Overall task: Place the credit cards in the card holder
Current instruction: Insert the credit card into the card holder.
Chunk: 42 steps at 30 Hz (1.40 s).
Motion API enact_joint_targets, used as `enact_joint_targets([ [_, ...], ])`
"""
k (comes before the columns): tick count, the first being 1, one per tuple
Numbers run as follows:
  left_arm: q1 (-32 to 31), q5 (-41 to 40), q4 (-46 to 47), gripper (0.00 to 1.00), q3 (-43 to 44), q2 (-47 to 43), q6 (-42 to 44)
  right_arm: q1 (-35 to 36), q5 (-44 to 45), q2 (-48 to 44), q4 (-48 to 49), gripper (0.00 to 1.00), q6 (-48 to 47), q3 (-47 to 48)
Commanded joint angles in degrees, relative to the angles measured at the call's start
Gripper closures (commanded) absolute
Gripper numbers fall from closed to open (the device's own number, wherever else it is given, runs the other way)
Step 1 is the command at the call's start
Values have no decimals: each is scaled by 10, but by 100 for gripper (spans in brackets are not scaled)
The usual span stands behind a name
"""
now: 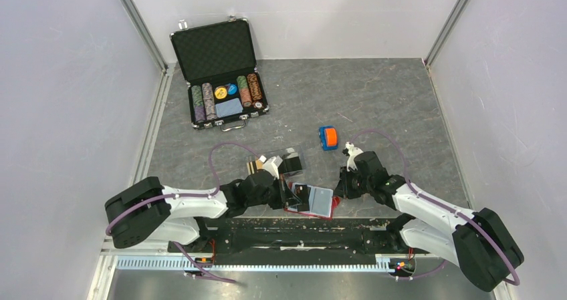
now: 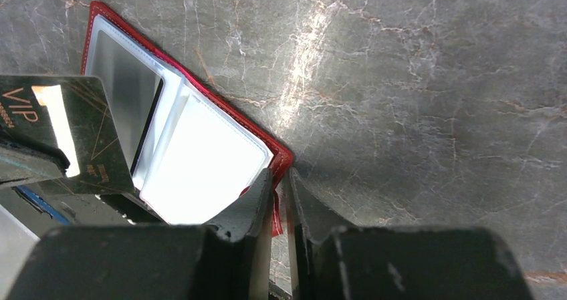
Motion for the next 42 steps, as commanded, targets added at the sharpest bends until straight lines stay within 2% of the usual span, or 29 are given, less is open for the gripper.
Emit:
enact_joint_targets([
  [1,9,-15,23,98,23,16,-20,0,-5,7,-2,87,-3,-14],
  [7,13,6,55,98,26,55,-19,0,-13,12,9,91,-1,-23],
  [12,13,38,122,98,22,97,-36,0,-22,17,16,96,-2,-27],
  [16,14,37,133,98,18,97,-43,0,-24,18,19,100,-1,-28],
  [26,13,22,166,98,-10,90,-78,1,-32,20,33,100,6,-38],
  [29,14,9,215,98,-34,97,-100,0,-35,19,35,100,7,-40],
  [34,13,1,134,98,-13,80,-75,0,-41,20,42,100,11,-45],
  [38,12,-23,32,98,12,47,-48,0,-44,21,43,100,11,-47],
  [42,12,-23,93,98,-13,52,-64,0,-45,19,45,100,13,-49],
])
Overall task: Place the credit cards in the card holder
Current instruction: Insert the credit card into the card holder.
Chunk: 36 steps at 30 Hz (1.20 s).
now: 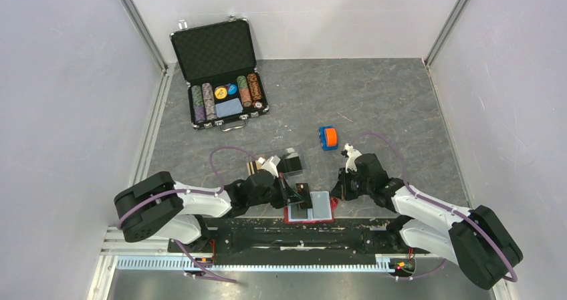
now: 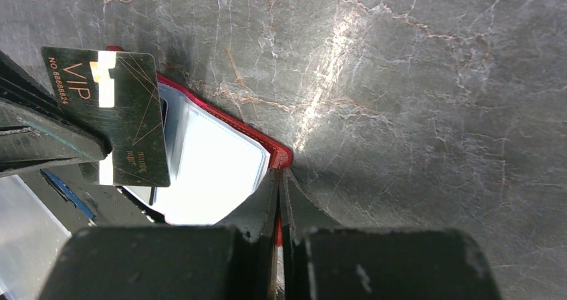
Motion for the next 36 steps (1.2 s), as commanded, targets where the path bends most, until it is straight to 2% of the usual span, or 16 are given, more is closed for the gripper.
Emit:
enact_joint_targets([
  [1,0,-15,43,98,-6,6,2,1,0,9,-26,100,-1,-18],
  [7,-12,9,83,98,14,71,-10,1,-15,9,-15,100,2,-25],
  [13,-24,-3,79,98,10,65,-23,0,-16,2,-16,100,4,-26],
  [18,-30,-26,28,98,2,28,-18,1,-18,1,-15,100,4,-25],
  [22,-29,-71,-97,98,10,-42,4,1,-17,3,-15,100,4,-28],
  [24,-29,-82,-117,98,8,-65,11,1,-18,4,-15,100,4,-27],
  [27,-29,-73,-64,98,-17,-62,3,1,-19,6,-12,100,4,-27],
  [31,-29,-47,28,98,-33,-13,-10,1,-23,11,-7,100,5,-29],
  [36,-30,-16,58,98,-11,42,-10,1,-25,14,-5,100,5,-30],
])
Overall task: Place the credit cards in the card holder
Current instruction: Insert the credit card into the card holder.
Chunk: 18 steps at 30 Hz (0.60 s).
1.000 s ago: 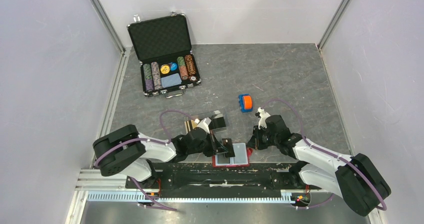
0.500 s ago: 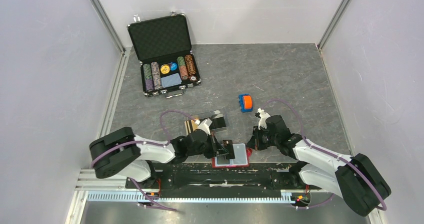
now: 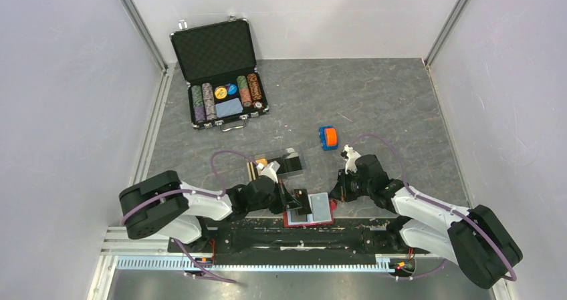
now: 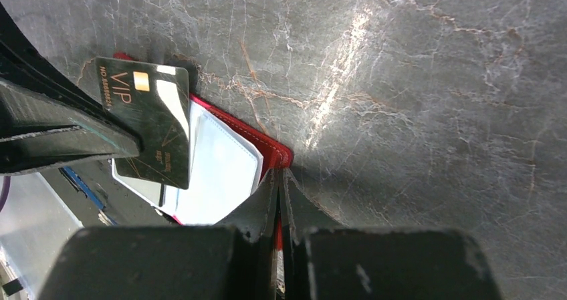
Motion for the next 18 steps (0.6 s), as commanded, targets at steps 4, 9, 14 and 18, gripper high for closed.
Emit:
enact_joint_targets([
  [4,-5,24,71,98,16,56,-10,1,1,13,-27,100,-2,-20],
  [9,-9,20,83,98,7,53,-29,1,1,16,-25,100,-3,-20],
  [14,-18,2,121,98,0,62,-55,1,-2,11,-18,100,4,-25],
  [18,-33,-13,156,98,0,81,-72,1,-5,-2,-18,100,11,-36],
])
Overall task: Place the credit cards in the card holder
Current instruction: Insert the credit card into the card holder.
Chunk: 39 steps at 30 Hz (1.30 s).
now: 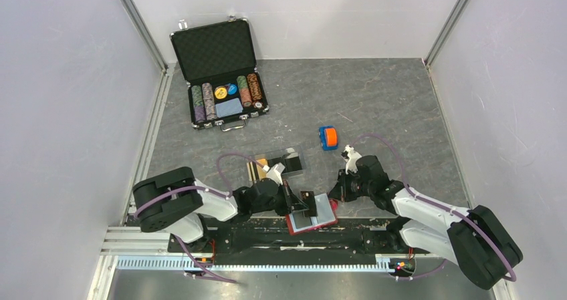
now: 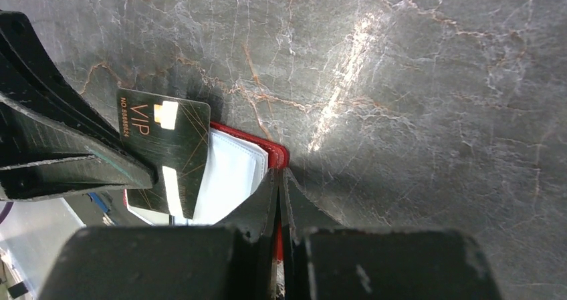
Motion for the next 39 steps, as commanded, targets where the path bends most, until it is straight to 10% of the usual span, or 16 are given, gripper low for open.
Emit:
enact_joint_targets([
  [1,-17,-47,65,98,-7,20,-49,1,-2,-9,-38,100,6,-30],
  [15,-99,-198,-129,98,4,-88,-105,2,10,-120,-62,100,49,-78],
  [39,-168,-200,-80,98,42,26,-183,2,8,-117,-57,100,47,-83],
])
